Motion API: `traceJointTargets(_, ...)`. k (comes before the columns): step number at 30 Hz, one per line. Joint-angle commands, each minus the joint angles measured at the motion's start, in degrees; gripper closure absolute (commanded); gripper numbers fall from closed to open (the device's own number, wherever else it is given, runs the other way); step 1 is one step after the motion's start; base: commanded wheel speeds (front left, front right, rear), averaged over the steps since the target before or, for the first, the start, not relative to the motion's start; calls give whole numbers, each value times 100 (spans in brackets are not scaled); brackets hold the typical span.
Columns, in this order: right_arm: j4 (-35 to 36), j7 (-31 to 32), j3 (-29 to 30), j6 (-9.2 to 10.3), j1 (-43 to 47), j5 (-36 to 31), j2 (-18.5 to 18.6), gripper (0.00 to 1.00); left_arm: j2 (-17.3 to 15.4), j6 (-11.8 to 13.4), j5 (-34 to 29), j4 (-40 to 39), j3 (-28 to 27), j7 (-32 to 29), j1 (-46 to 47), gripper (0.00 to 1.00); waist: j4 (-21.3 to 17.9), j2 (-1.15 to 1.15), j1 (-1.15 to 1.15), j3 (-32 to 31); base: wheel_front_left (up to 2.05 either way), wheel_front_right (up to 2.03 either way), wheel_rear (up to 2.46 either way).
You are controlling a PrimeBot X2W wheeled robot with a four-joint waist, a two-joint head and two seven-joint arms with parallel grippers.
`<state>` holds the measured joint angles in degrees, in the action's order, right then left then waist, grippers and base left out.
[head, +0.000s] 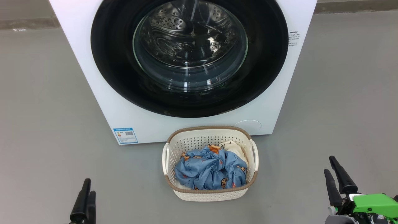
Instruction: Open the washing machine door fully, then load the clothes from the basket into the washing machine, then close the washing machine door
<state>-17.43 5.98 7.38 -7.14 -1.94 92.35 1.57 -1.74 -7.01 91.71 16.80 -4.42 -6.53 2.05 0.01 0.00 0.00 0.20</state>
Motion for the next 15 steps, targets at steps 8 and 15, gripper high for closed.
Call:
traceJointTargets(8, 285, -118, -90, -3, -203, 48, 68, 0, -61, -8, -70, -218, 29, 135, 190, 0, 5, 0, 1, 6, 0, 0, 0)
traceJointTargets(15, 370, -191, -150, -5, -229, 21, 71, 0, -96, -10, -161, -283, 92, 229, 222, 0, 8, 0, 0, 16, 0, 0, 0)
